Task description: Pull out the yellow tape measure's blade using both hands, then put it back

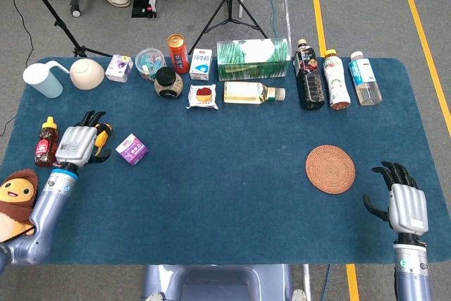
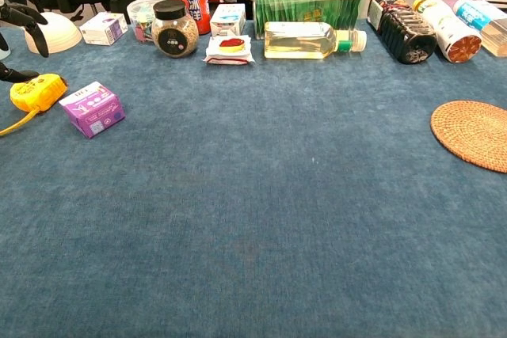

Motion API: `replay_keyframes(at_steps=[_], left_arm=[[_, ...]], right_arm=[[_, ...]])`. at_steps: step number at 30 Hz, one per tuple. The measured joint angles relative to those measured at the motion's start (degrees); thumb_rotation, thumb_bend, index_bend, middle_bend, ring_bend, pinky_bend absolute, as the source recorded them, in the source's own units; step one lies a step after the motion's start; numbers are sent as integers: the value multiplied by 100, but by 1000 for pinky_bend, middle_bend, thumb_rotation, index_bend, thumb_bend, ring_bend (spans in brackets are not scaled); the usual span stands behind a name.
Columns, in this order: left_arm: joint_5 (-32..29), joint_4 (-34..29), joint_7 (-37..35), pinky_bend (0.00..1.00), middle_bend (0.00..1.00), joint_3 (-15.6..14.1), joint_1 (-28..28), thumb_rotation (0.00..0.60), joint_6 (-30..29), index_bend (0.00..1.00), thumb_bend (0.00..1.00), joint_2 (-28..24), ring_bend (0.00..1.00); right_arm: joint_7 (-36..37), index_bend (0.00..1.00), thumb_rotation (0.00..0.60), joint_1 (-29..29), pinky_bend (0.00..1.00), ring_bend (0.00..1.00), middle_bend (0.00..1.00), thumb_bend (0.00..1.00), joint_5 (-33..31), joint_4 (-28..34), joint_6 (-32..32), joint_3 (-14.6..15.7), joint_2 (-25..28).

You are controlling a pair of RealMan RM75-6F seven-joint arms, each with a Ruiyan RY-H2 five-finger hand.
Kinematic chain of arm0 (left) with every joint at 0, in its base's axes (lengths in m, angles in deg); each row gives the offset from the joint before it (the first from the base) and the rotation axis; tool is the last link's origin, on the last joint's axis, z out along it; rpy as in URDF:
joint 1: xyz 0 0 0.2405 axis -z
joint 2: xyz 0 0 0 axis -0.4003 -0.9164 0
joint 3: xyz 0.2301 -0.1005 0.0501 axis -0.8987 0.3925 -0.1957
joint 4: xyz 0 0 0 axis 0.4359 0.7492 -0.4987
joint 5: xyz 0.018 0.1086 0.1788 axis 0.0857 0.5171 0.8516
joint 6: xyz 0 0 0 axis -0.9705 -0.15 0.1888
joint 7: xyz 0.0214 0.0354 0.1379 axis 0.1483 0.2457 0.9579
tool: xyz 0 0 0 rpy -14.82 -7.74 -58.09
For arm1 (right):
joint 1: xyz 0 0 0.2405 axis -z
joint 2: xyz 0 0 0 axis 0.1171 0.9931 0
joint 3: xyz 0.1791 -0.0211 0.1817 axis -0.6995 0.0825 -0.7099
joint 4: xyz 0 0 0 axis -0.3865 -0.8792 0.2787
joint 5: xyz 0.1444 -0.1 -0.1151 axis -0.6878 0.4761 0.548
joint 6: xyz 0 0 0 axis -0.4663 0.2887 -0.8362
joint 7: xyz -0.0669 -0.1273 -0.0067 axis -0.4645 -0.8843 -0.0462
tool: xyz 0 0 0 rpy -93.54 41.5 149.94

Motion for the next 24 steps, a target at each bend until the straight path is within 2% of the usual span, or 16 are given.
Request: replay_keyframes(at_steps=[8,12,16,20,24], left_arm=[[-116,-73,156,276,135,-70,-79,600,-1,356,264,-297,46],[-292,-60,529,276,134,-168,-5,600,207,242,248,-463,46],[-795,-113,1167,276,128,-260,129,600,359,174,248,-625,47],[-1356,-154,1595,276,126,-326,262,600,421,172,246,-711,46],[-1723,-56,1698,276,126,-359,384,600,555,173,235,-722,46]], right_arm=[[7,259,542,-23,227,118,176,333,13,-7,-33,-7,0],[13,259,544,-30,229,119,177,334,19,1,-41,-11,5],[30,258,542,-31,229,118,176,333,20,4,-49,-10,5],[45,259,543,-43,230,118,176,334,21,1,-73,-14,10],[54,259,543,-52,230,118,176,334,12,8,-90,-22,18]])
